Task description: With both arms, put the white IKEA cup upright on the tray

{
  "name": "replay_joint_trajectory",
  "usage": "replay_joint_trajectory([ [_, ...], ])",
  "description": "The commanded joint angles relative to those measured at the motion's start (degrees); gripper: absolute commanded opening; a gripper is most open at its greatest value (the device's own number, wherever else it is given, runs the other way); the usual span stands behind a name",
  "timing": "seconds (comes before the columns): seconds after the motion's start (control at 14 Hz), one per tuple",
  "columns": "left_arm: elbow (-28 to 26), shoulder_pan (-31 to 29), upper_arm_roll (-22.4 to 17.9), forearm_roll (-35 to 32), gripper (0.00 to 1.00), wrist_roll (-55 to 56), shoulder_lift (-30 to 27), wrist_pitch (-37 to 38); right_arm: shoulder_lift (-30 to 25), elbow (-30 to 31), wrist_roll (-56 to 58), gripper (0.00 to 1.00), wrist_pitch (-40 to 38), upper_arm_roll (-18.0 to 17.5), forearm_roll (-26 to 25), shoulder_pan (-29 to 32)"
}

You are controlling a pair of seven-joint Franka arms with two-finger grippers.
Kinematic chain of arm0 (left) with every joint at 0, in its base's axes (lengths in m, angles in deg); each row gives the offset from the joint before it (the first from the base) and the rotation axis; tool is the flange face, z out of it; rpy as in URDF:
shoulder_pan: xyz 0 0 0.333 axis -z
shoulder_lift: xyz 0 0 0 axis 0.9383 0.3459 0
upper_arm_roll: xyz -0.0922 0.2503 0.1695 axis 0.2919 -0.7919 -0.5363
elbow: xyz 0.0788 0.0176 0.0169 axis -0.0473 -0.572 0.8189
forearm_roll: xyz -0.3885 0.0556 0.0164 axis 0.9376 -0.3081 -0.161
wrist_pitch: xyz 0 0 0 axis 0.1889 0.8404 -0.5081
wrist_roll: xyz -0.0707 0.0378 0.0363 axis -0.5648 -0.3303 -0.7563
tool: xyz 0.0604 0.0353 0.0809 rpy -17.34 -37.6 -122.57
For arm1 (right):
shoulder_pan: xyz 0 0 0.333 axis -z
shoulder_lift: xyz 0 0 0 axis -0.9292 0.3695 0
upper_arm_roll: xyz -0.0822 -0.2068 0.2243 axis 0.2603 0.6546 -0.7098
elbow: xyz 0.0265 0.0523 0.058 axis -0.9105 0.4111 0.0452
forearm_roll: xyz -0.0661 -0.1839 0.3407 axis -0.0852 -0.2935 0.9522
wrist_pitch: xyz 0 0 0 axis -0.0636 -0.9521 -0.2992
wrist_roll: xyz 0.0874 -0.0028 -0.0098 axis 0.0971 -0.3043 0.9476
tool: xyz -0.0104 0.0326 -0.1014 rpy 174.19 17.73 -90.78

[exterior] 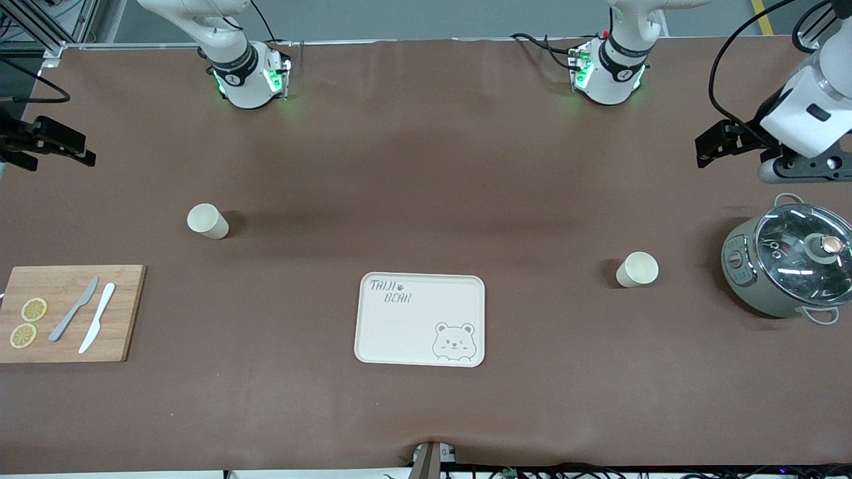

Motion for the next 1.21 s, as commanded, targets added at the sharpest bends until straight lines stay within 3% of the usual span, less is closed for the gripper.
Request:
replay_joint_trajectory([
  [0.0, -0.11, -0.17, 0.17, -1.15, 1.00, 0.03, 3.28, -2.14, -0.43, -0.07, -0.05, 1.00, 0.38, -0.13, -1.02, 0.22],
  [0.21, -2.13, -0.78, 0.17, -1.06, 1.00, 0.82, 7.50, -4.51, 0.80, -0.25, 0.04, 1.00, 0.29, 0.13, -1.02, 1.01],
  [0.57, -13.46, -2.45, 0.08, -1.15, 1.00, 0.91, 8.74, -20.04, 3.27, -0.25, 0.04, 1.00, 0.47, 0.22, -0.84, 1.45],
  [0.79, -16.37, -3.07, 0.08, -1.06, 1.00, 1.00, 10.84, -25.25, 5.97, 0.36, 0.21, 1.00, 0.47, 0.22, -1.02, 1.80],
  [1.0, -22.16, -3.16, -0.01, -1.15, 1.00, 1.35, 11.46, -33.40, 6.17, 5.89, -0.49, 1.00, 3.88, 0.04, -2.76, 1.19],
  [1.14, -22.97, -3.60, -0.27, -1.15, 1.00, 1.44, 13.74, -35.28, 6.08, 10.01, -0.49, 1.00, 7.65, 0.13, -2.95, 1.80],
])
